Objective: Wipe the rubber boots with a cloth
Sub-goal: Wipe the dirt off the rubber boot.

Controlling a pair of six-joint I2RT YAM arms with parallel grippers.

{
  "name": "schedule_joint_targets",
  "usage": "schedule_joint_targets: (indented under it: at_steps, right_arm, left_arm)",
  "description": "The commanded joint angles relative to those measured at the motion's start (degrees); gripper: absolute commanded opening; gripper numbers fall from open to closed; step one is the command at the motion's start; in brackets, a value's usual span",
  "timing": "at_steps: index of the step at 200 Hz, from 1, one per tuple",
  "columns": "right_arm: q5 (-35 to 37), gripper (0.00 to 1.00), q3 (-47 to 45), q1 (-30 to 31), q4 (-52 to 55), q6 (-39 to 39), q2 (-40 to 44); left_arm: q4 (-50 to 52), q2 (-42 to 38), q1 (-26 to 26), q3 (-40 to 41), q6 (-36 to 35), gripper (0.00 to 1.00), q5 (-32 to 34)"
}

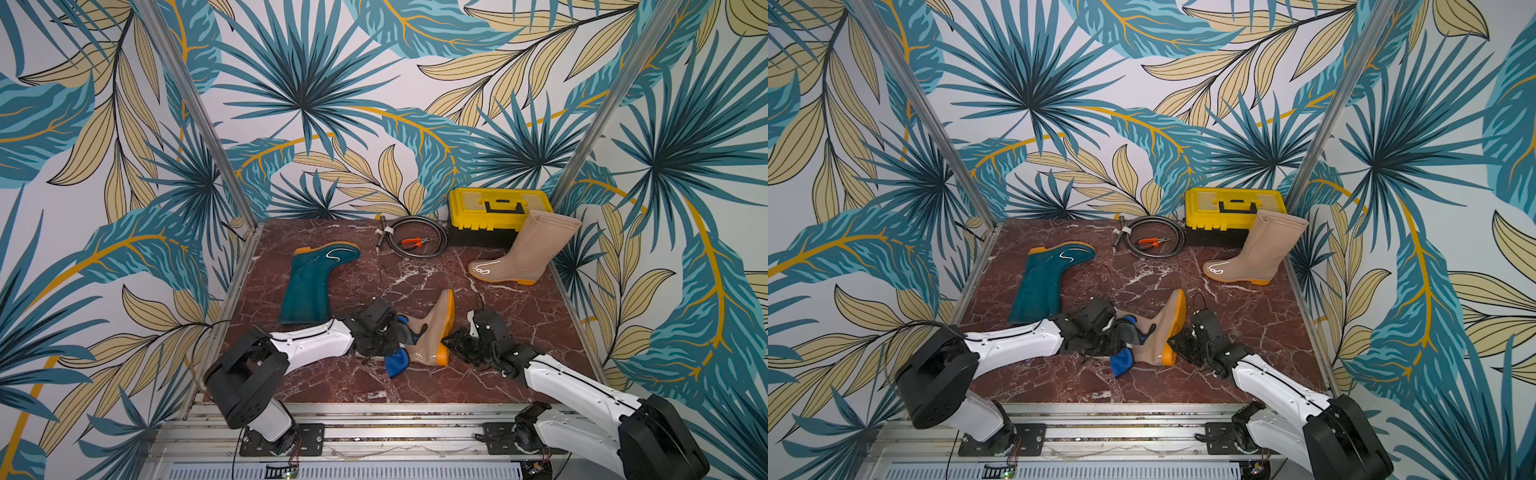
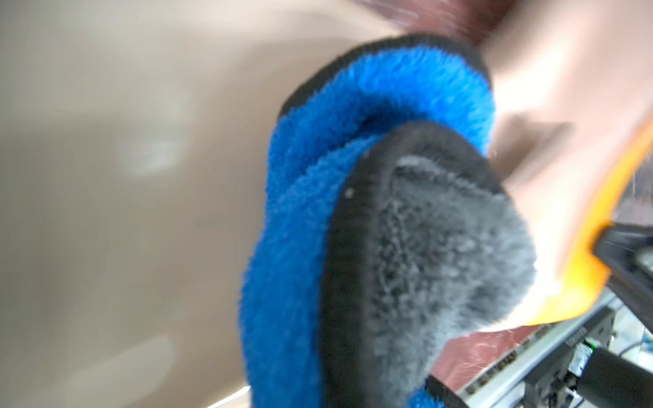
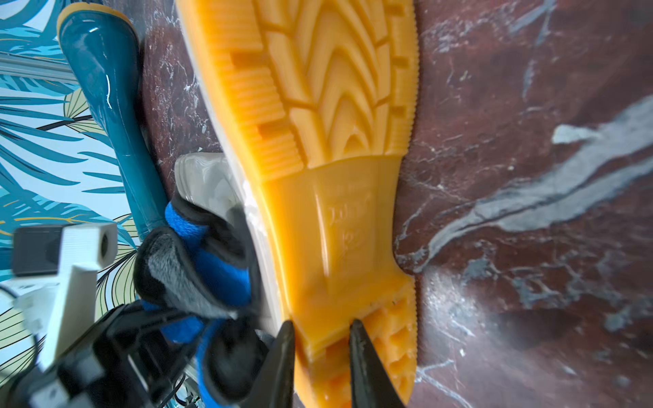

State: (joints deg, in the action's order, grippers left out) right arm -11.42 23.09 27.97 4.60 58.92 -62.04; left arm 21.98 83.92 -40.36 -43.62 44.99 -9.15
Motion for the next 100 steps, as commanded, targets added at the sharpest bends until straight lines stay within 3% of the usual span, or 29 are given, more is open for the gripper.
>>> schedule_joint_targets:
  at_steps: [1,27,48,67,100]
  right_arm:
    - [6.18,0.17,-4.46,-0.38,13.59,0.71,-2.39]
    - [6.41,0.17,-4.85,-0.39,13.35,1.02,-1.80]
    - [6.20,0.17,-4.72,-0.37,13.41,1.42,-1.47]
    - [6.31,0.17,-4.55,-0.38,13.77,1.85,-1.15]
    - [6.28,0.17,-4.63,-0.38,13.67,2.26,-1.23]
  left_arm:
    - [5.93,-7.95,4.99,4.75,-1.15,0.00,2.53]
    - [7.07,-13.87,5.12,3.99,0.17,0.00,2.55]
    - [6.98,-13.15,-3.15,-1.56,1.36,0.00,7.96]
    - [5.16,-6.89,-10.92,-7.93,2.30,0.00,10.69]
    - [-4.41,7.94,-18.62,-16.48,3.42,0.00,3.01]
